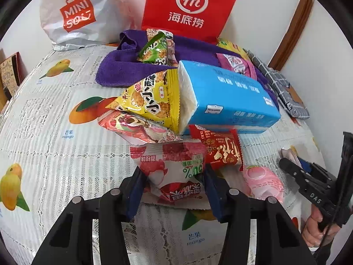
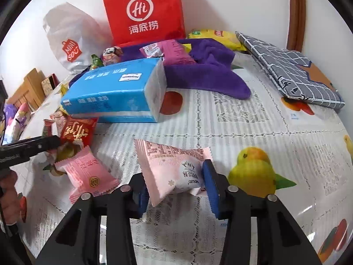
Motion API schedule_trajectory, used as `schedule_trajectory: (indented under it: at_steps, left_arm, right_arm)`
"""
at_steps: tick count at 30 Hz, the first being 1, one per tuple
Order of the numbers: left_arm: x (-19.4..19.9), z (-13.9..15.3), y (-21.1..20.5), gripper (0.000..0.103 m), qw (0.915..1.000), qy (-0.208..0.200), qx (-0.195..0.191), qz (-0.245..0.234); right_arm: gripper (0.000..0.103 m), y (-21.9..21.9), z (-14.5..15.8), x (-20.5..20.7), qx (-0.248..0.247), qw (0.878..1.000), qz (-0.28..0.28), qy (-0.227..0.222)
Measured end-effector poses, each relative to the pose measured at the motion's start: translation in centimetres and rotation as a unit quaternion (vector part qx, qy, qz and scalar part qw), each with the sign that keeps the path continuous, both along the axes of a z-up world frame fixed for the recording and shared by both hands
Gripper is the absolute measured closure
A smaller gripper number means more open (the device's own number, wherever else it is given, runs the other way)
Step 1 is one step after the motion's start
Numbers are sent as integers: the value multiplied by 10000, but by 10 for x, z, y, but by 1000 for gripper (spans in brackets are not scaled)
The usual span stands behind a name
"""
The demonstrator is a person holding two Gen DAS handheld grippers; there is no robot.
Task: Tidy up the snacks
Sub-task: 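Carry the pink packet and red-white bag over the purple towel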
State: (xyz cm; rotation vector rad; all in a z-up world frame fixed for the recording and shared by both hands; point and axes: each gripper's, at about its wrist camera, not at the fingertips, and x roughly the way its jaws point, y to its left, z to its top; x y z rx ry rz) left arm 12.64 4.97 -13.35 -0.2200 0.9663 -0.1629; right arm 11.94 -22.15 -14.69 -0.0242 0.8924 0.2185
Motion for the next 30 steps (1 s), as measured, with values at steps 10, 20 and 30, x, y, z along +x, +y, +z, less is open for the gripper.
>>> schedule_trajectory:
  at_steps: [10, 20, 30]
  left_arm:
    - [-16, 21, 18, 55, 9994, -266, -92, 213]
    - [-11, 47, 27, 55, 9977, -540, -180, 375]
    - [5, 70, 14, 55, 9971, -732, -61, 218]
  right_arm:
    - [71, 0, 19, -12, 342, 9991, 123, -220]
    - [71, 17, 47, -10, 420, 9975, 340, -462]
    - [71, 22, 73, 10, 527, 9966, 226, -584]
